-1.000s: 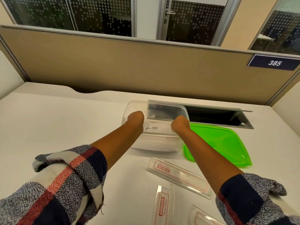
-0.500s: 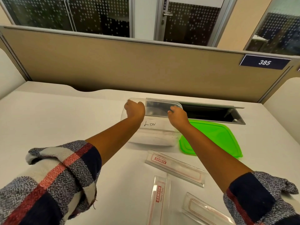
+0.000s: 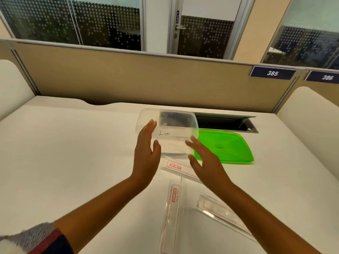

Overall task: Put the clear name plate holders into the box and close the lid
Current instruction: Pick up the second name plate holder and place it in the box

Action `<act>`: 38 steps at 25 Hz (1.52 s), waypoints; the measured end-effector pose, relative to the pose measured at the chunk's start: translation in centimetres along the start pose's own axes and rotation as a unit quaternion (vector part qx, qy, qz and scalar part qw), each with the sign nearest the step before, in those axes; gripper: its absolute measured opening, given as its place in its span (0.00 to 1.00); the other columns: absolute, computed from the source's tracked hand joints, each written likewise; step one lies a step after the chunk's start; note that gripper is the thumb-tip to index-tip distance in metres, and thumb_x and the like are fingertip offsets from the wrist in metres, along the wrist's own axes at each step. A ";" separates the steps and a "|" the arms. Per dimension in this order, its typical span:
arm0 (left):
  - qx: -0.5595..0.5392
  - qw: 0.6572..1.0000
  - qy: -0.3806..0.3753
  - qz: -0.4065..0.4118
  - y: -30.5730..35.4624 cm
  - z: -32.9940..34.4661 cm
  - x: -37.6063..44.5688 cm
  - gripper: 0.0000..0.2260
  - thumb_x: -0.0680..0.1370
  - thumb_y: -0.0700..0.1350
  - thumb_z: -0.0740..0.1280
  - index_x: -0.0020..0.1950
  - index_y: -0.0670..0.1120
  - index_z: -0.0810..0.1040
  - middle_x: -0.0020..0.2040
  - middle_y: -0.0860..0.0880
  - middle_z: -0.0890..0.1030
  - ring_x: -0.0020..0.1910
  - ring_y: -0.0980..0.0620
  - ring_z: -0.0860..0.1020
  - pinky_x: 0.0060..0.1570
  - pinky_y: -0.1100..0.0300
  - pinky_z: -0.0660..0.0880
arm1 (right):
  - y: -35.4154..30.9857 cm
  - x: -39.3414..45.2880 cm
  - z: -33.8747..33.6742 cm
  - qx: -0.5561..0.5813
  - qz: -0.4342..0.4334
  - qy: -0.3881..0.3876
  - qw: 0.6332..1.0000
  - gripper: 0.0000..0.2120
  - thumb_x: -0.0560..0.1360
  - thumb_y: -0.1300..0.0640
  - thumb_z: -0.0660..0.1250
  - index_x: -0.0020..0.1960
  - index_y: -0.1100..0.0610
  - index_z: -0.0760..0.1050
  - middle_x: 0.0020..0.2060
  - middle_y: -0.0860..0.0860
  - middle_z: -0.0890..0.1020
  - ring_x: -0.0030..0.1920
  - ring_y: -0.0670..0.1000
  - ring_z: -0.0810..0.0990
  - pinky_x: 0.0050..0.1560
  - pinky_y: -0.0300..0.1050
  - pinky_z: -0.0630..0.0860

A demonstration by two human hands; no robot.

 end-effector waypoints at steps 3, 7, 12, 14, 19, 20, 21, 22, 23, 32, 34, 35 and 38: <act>0.012 0.999 -0.048 0.004 -0.4 -0.4 -5.5 0.22 0.79 0.41 0.60 0.70 0.55 0.59 0.70 0.56 0.64 0.69 0.57 0.63 0.68 0.59 0.62 | 0.4 -5.3 1.6 0.000 -0.030 -0.050 0.998 0.23 0.78 0.55 0.61 0.69 0.38 0.58 0.73 0.38 0.55 0.75 0.42 0.53 0.73 0.40 0.54; 0.054 0.986 -0.155 -0.012 -2.1 0.2 -12.2 0.22 0.78 0.49 0.60 0.67 0.64 0.52 0.69 0.65 0.58 0.72 0.59 0.60 0.70 0.63 0.58 | 1.2 -10.6 4.8 -0.045 -0.069 -0.121 0.989 0.31 0.78 0.54 0.58 0.69 0.33 0.43 0.71 0.31 0.45 0.74 0.35 0.42 0.73 0.32 0.46; 0.099 0.939 -0.322 -0.075 -5.2 2.3 -18.0 0.33 0.64 0.75 0.56 0.62 0.73 0.41 0.71 0.69 0.50 0.71 0.62 0.56 0.72 0.53 0.60 | 3.3 -13.5 8.7 0.001 0.038 -0.118 0.992 0.37 0.78 0.53 0.58 0.65 0.31 0.31 0.68 0.29 0.38 0.72 0.36 0.42 0.74 0.41 0.50; 0.113 0.920 -0.368 -0.075 -6.6 2.8 -19.8 0.37 0.60 0.78 0.56 0.61 0.77 0.38 0.68 0.75 0.49 0.69 0.64 0.58 0.71 0.55 0.62 | 3.7 -13.9 9.8 0.012 0.057 -0.105 0.993 0.37 0.78 0.54 0.58 0.64 0.32 0.31 0.67 0.28 0.38 0.72 0.37 0.43 0.73 0.40 0.49; 0.114 0.908 -0.399 -0.063 -10.7 3.2 -22.8 0.27 0.65 0.75 0.54 0.53 0.81 0.36 0.70 0.72 0.43 0.75 0.61 0.49 0.74 0.59 0.51 | 4.5 -14.5 11.2 -0.003 0.066 -0.103 0.993 0.32 0.79 0.54 0.56 0.66 0.38 0.33 0.65 0.31 0.38 0.75 0.41 0.49 0.73 0.36 0.49; 0.130 0.910 -0.394 -0.016 -10.9 3.1 -23.2 0.22 0.70 0.72 0.52 0.50 0.82 0.37 0.72 0.70 0.43 0.75 0.60 0.47 0.74 0.59 0.50 | 4.7 -14.4 11.3 -0.004 0.065 -0.101 0.993 0.32 0.79 0.54 0.56 0.66 0.38 0.33 0.66 0.31 0.39 0.75 0.41 0.49 0.73 0.37 0.49; 0.141 0.910 -0.390 -0.019 -11.4 3.1 -23.0 0.18 0.71 0.72 0.49 0.50 0.83 0.37 0.72 0.69 0.44 0.75 0.60 0.46 0.73 0.60 0.48 | 4.8 -14.4 11.4 -0.004 0.064 -0.100 0.993 0.31 0.79 0.54 0.55 0.66 0.39 0.34 0.66 0.32 0.39 0.75 0.41 0.50 0.73 0.36 0.48; 0.193 0.896 -0.398 -0.039 -12.0 3.4 -22.5 0.17 0.70 0.73 0.45 0.54 0.82 0.39 0.71 0.70 0.41 0.76 0.58 0.45 0.73 0.61 0.46 | 5.0 -14.4 11.5 -0.006 0.065 -0.098 0.993 0.30 0.80 0.53 0.55 0.67 0.39 0.34 0.66 0.32 0.40 0.75 0.41 0.50 0.73 0.35 0.48; 0.298 0.877 -0.376 -0.003 -11.8 3.6 -21.8 0.20 0.71 0.72 0.42 0.62 0.77 0.42 0.72 0.66 0.38 0.76 0.55 0.42 0.73 0.63 0.43 | 5.1 -14.5 11.5 -0.008 0.067 -0.093 0.993 0.30 0.80 0.53 0.55 0.67 0.40 0.34 0.67 0.32 0.40 0.75 0.41 0.49 0.72 0.34 0.46; 0.411 0.823 -0.379 0.103 -8.6 3.6 -19.4 0.43 0.66 0.76 0.43 0.69 0.50 0.66 0.78 0.49 0.44 0.75 0.53 0.38 0.72 0.63 0.44 | 3.7 -14.7 12.1 -0.106 -0.012 -0.110 0.988 0.28 0.78 0.41 0.48 0.74 0.51 0.54 0.73 0.45 0.62 0.70 0.42 0.67 0.71 0.42 0.38; 0.429 0.826 -0.349 0.107 -8.7 3.2 -19.4 0.40 0.67 0.75 0.42 0.62 0.53 0.76 0.75 0.55 0.60 0.76 0.54 0.44 0.72 0.63 0.42 | 3.1 -14.4 11.7 -0.129 -0.010 -0.121 0.984 0.26 0.79 0.42 0.44 0.73 0.50 0.58 0.72 0.45 0.64 0.69 0.43 0.69 0.70 0.41 0.32; 0.422 0.838 -0.331 0.105 -8.8 3.1 -19.2 0.37 0.69 0.73 0.42 0.60 0.54 0.78 0.71 0.58 0.68 0.76 0.55 0.42 0.72 0.64 0.42 | 3.3 -14.3 11.8 -0.136 -0.025 -0.108 0.984 0.26 0.79 0.43 0.45 0.75 0.49 0.52 0.74 0.44 0.53 0.73 0.44 0.61 0.69 0.41 0.30; 0.352 0.874 -0.321 0.093 -8.6 2.7 -19.1 0.31 0.73 0.68 0.45 0.58 0.55 0.79 0.60 0.60 0.78 0.73 0.65 0.56 0.63 0.69 0.66 | 5.0 -14.5 13.2 -0.113 -0.008 -0.157 0.981 0.27 0.80 0.47 0.51 0.75 0.44 0.43 0.75 0.42 0.44 0.76 0.43 0.47 0.69 0.41 0.31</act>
Point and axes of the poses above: each hand's wrist, its own x-axis towards the middle knuckle, its own z-axis out of the palm, y = z × x, the point moved 7 cm from there along x, towards the middle knuckle
